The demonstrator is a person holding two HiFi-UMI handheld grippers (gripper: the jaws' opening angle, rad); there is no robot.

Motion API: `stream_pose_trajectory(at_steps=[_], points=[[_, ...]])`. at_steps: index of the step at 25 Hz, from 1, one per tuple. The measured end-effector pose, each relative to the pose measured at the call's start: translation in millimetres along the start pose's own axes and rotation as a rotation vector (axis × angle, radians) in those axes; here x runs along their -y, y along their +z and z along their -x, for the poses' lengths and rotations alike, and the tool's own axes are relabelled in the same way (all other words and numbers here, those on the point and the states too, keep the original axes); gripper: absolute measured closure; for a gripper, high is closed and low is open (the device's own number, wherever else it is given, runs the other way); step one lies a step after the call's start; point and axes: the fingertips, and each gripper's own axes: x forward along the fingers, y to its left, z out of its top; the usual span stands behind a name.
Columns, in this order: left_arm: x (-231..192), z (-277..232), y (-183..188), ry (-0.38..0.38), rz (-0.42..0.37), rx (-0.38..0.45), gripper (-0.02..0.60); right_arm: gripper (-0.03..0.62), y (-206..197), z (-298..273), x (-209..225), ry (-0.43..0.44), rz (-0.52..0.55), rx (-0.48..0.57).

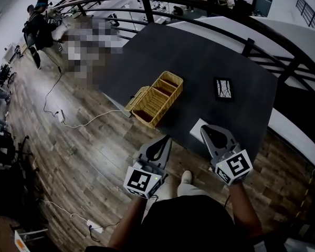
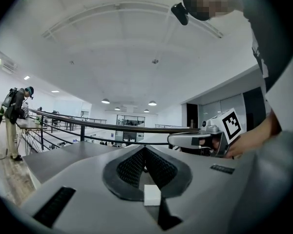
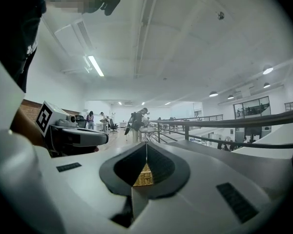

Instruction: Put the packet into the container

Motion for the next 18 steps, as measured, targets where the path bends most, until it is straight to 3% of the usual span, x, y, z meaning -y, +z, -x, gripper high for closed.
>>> stream_pose_trajectory(at_steps=[9,12,18], points=[[-8,-17,7,0.043,-0.030,-0.012,0.575,0.589,-3,-16,19,0.044,-0.004,-0.011],[-12,-18,4,0.055,-0.029,-0.031,0.575,0.589,-5,-19,22,0.047,-0.068,-0.018],[-15,-25,3,0.046,-0.040,-0.054,0.575,0.589,-21,-23,32,0.073,-0.072,-0.062]])
